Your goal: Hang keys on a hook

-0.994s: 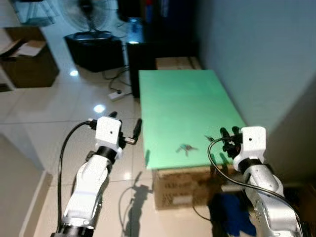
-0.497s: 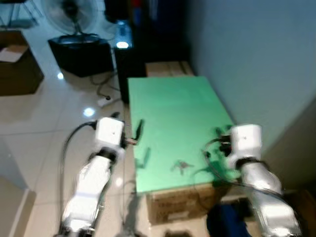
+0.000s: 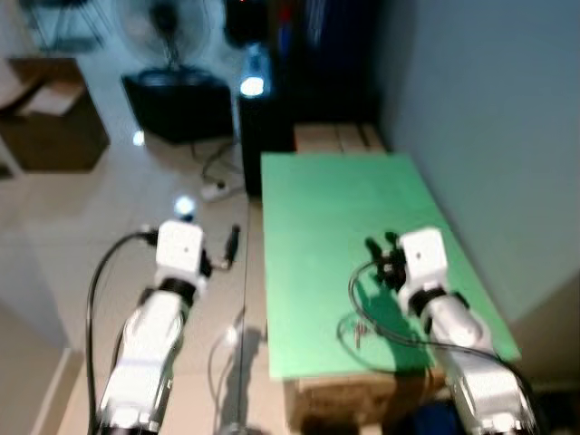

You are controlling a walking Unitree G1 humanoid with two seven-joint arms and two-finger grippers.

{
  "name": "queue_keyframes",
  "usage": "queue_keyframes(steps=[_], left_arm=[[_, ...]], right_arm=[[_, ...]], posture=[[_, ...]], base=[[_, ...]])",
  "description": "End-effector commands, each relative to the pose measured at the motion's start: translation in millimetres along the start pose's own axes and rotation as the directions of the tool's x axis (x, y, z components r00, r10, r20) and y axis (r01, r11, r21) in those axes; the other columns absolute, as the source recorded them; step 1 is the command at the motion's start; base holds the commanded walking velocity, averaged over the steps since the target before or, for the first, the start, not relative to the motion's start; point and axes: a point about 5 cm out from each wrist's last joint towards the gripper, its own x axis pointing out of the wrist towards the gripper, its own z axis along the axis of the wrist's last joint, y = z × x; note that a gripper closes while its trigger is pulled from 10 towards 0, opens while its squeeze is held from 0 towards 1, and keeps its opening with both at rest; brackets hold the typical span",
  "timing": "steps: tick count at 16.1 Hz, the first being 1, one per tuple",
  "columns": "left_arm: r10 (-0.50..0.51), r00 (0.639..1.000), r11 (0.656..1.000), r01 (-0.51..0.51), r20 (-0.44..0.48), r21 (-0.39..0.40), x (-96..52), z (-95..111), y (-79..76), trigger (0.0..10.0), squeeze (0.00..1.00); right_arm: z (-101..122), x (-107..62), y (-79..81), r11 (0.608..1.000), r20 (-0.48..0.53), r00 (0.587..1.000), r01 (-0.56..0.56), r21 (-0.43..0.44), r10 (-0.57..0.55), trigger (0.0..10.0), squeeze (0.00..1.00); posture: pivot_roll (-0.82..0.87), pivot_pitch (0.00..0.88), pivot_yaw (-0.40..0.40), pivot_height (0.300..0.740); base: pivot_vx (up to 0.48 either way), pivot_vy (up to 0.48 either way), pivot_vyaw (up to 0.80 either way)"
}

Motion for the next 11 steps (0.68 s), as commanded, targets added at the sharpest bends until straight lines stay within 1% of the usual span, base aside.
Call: queue_keyframes(steps=[1,3,4,6,8,9,10,11], left_arm=[[-0.009,1.000,1.000,0.009,0.003,0.012,2.2,2.6,-5.8,10.0,0.00],[-0.006,1.000,1.000,0.006,0.001,0.015,3.1,3.4,-5.2,10.0,0.00],[-0.022,1.000,1.000,0.022,-0.007,0.013,3.1,2.7,-6.3,10.0,0.00],[-0.067,0.997,0.997,0.068,-0.028,0.029,2.4,-0.7,-9.4,10.0,0.00],[-0.109,0.994,0.993,0.110,-0.030,0.032,2.7,-0.2,-11.8,10.0,0.00],[-0.126,0.992,0.991,0.127,-0.029,0.032,2.5,1.0,-12.8,10.0,0.00],[-0.140,0.990,0.989,0.141,-0.031,0.038,1.6,1.7,-13.6,10.0,0.00],[-0.157,0.987,0.987,0.159,-0.045,0.036,-0.6,-0.1,-14.1,10.0,0.00]], right_arm=[[-0.2,-0.7,-5.7,1.000,0.005,1.000,0.020,-0.015,-0.020,10.0,0.00],[-2.4,1.3,-4.0,1.000,-0.006,1.000,0.016,-0.026,-0.016,10.0,0.00],[-7.5,3.4,-3.9,1.000,-0.040,0.999,0.017,-0.011,-0.017,10.0,0.00],[-16.4,5.9,-4.4,0.998,-0.105,0.994,-0.021,-0.059,0.015,10.0,0.00],[-30.8,9.9,-5.4,0.995,-0.207,0.976,-0.086,-0.057,0.073,10.0,0.00],[-38.7,11.6,-6.0,0.992,-0.251,0.963,-0.117,-0.050,0.100,10.0,0.74],[-47.4,13.6,-5.6,0.990,-0.279,0.951,-0.141,0.000,0.136,10.0,1.00],[-59.0,17.0,-1.7,0.981,-0.312,0.930,-0.184,0.057,0.193,10.0,1.00]], posture=[[-0.06,0.018,-0.017,0.740],[-0.06,0.021,-0.015,0.740],[-0.05,0.028,-0.016,0.740],[-0.05,0.035,-0.016,0.740],[-0.06,0.046,-0.005,0.740],[-0.05,0.052,0.001,0.740],[-0.05,0.060,0.006,0.740],[-0.04,0.070,0.013,0.740]], base=[[0.000,0.000,0.00],[0.000,0.000,0.00],[0.000,0.000,0.00],[0.000,0.000,0.00],[0.000,0.000,0.00],[0.000,0.000,0.00],[0.000,0.000,0.00],[0.000,0.000,0.00]])
